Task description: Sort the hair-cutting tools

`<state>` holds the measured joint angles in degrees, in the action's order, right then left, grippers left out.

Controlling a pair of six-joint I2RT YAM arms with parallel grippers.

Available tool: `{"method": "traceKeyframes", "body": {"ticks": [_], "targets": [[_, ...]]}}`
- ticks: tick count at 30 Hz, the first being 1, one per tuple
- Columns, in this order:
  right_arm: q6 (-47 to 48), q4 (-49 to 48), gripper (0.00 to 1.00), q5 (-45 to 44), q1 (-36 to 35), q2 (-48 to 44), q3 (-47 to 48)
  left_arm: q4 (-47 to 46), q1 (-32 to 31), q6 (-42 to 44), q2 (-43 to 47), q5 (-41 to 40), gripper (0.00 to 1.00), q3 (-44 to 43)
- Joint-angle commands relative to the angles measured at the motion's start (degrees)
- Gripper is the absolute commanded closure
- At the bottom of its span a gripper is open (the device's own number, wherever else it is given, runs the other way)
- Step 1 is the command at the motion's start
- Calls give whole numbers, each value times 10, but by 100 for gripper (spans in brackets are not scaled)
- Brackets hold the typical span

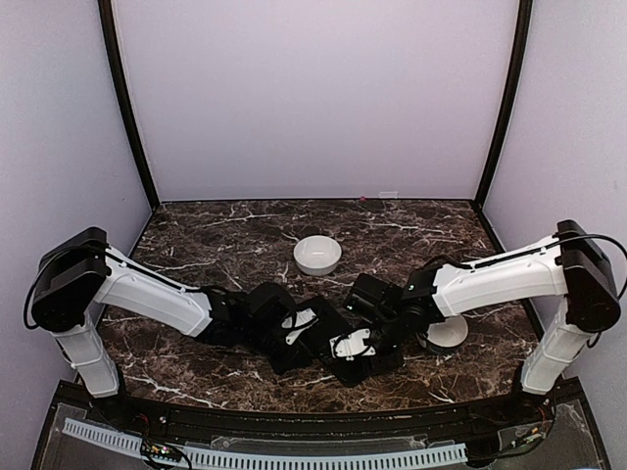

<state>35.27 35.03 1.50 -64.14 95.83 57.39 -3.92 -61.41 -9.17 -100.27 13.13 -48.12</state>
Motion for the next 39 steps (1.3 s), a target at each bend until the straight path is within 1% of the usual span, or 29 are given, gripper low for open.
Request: {"method": "traceKeyframes", "body": {"ticks": [1, 6, 9, 13, 17, 21, 24, 31, 35, 39], "targets": [[-45, -86, 46, 87, -18, 34, 23, -1, -6, -6, 0, 24, 100, -17], [-38, -36, 44, 155, -25, 32, 61, 73, -5, -15, 10, -65, 100, -29], [-24, -14, 38, 156, -23, 4, 62, 135, 8, -39, 25, -134, 100, -28], [-15, -4, 36, 137, -6, -39, 57, 181, 37, -64, 62, -192, 100, -8], [-11, -22, 36, 105, 21, -41, 37, 173, 58, -57, 96, -198, 100, 14], [8, -44, 36, 82, 17, -38, 10, 182, 66, -44, 93, -203, 100, 8], [15, -61, 37, 68, 14, -16, -5, 183, 74, -35, 92, -205, 100, 4], [22, -70, 41, 67, -31, 27, 17, 184, 76, -19, 83, -184, 100, -3], [34, -72, 41, 60, -35, 29, 39, 186, 76, -23, 82, -188, 100, 4], [68, -86, 41, 42, -35, 34, 40, 183, 76, -19, 84, -191, 100, 13]]}}
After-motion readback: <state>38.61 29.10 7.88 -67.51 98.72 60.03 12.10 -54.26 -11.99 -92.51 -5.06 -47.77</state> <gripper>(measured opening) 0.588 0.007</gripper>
